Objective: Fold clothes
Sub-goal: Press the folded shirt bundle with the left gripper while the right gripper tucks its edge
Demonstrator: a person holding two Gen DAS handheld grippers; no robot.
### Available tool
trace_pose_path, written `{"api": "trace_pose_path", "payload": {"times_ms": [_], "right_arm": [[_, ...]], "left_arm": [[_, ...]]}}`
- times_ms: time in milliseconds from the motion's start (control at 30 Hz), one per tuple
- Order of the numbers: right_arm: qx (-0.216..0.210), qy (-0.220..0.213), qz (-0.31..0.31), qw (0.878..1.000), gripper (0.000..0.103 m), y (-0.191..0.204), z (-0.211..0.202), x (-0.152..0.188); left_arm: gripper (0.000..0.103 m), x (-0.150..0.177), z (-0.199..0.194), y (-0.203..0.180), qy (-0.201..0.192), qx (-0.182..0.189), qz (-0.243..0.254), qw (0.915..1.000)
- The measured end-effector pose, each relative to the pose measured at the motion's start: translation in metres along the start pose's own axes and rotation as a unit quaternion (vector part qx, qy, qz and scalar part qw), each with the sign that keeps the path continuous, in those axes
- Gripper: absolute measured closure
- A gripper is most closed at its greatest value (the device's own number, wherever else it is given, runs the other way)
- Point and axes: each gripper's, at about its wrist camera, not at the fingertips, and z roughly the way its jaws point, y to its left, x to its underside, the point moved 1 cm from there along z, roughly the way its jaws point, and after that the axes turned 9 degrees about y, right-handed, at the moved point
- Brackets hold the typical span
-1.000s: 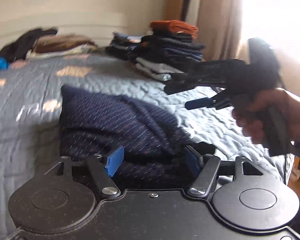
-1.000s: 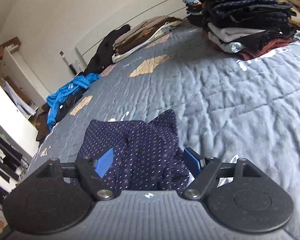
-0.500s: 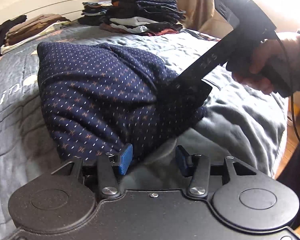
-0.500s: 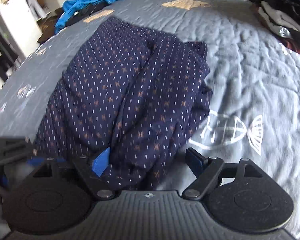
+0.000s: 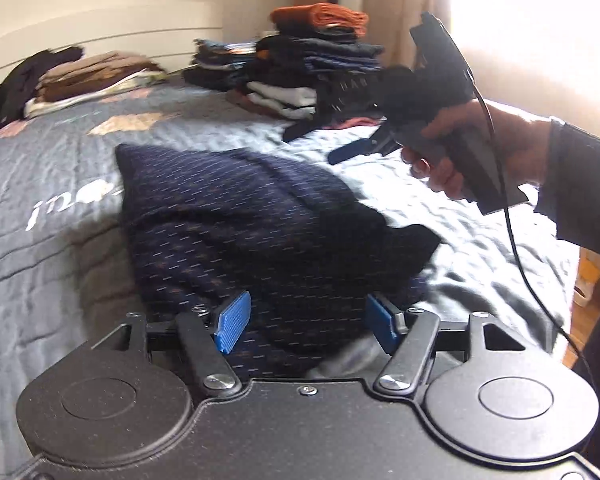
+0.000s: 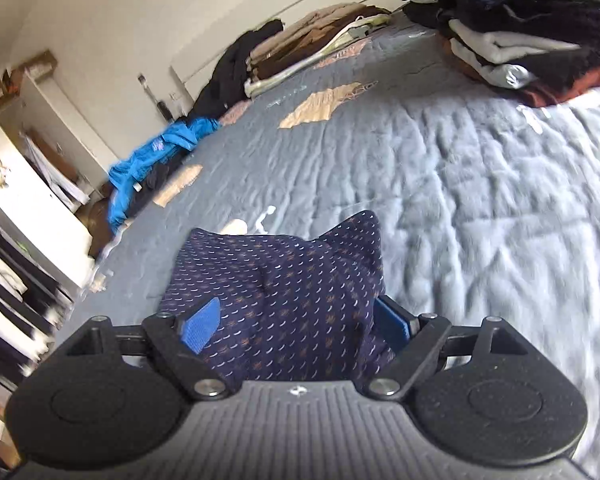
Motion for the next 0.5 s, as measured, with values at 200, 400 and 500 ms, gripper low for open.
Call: {"api": "trace_pose_path", "payload": {"times_ms": [200, 400, 500], "right_arm": [[0.017, 0.034, 0.031, 0.999, 0.020, -0.010, 0.040, -0.004], [-0.019, 0.015, 0.062, 0.998, 0.082, -0.004, 0.040, -0.011], [-0.045, -0.009, 0.090, 0.995, 0.086, -0.007, 0.030, -0.014]], "left_arm": [[0.039, 0.001, 0.015, 0.011, 0.022, -0.008, -0.006, 0.9997], [0.037, 0.003, 0.015, 0.014, 0.019, -0.005, -0.001, 0.9998], [0.037, 0.003, 0.011, 0.015, 0.010, -0.004, -0.010, 0.9999]]}}
